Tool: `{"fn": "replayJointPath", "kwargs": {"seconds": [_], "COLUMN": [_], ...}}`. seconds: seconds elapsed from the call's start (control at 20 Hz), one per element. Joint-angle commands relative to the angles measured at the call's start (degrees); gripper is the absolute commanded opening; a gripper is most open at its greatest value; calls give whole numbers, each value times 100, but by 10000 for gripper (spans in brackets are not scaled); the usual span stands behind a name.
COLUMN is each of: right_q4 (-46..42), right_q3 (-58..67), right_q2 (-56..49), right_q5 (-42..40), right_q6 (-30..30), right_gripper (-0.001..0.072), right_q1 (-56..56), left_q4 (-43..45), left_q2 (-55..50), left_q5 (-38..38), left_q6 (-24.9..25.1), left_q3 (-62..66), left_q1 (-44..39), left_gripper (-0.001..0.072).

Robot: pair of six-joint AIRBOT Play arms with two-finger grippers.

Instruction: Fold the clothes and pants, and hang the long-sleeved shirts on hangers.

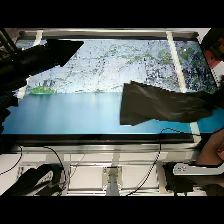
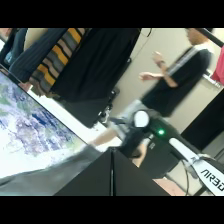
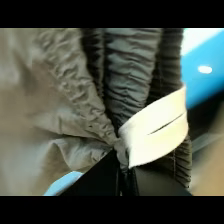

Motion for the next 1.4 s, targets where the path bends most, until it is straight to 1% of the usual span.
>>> {"fn": "replayJointPath", "kwargs": {"seconds": [0.0,0.2,0.35,0.5,0.7,1.0,1.1,1.15,1.2,1.25,1.35], "right_q4": [-896,-1805,-2498,-2496,-2522,-2337,-2282,-2284,-2286,-2282,-2282], "right_q3": [4,7,260,872,1598,1714,1714,1714,1714,1714,1714], "right_q2": [361,881,1187,1353,1357,1349,1351,1351,1351,1351,1351], "right_q5": [76,70,85,179,531,1401,1580,1644,1720,1762,1829], "right_q6": [232,518,555,892,901,798,800,800,800,800,800], "right_gripper": [12,13,13,13,13,24,64,177,328,388,387], "right_q1": [-883,-1696,-2142,-2533,-2682,-2680,-2677,-2680,-2680,-2677,-2677], "left_q4": [2,2,4,4,7,68,68,68,68,68,68], "left_q2": [-2,-2,-2,-9,-9,-9,-9,-9,-9,-9,-9], "left_q5": [2,0,0,0,2,0,0,0,0,0,0], "left_q6": [0,0,0,2,2,2,2,2,2,2,2], "left_q3": [0,0,-7,-11,-11,-13,-11,-11,-11,-13,-13], "left_q1": [-4,-7,-4,-4,-4,-4,-4,-4,-4,-4,-4], "left_gripper": [7,7,7,7,7,7,7,7,7,7,7]}}
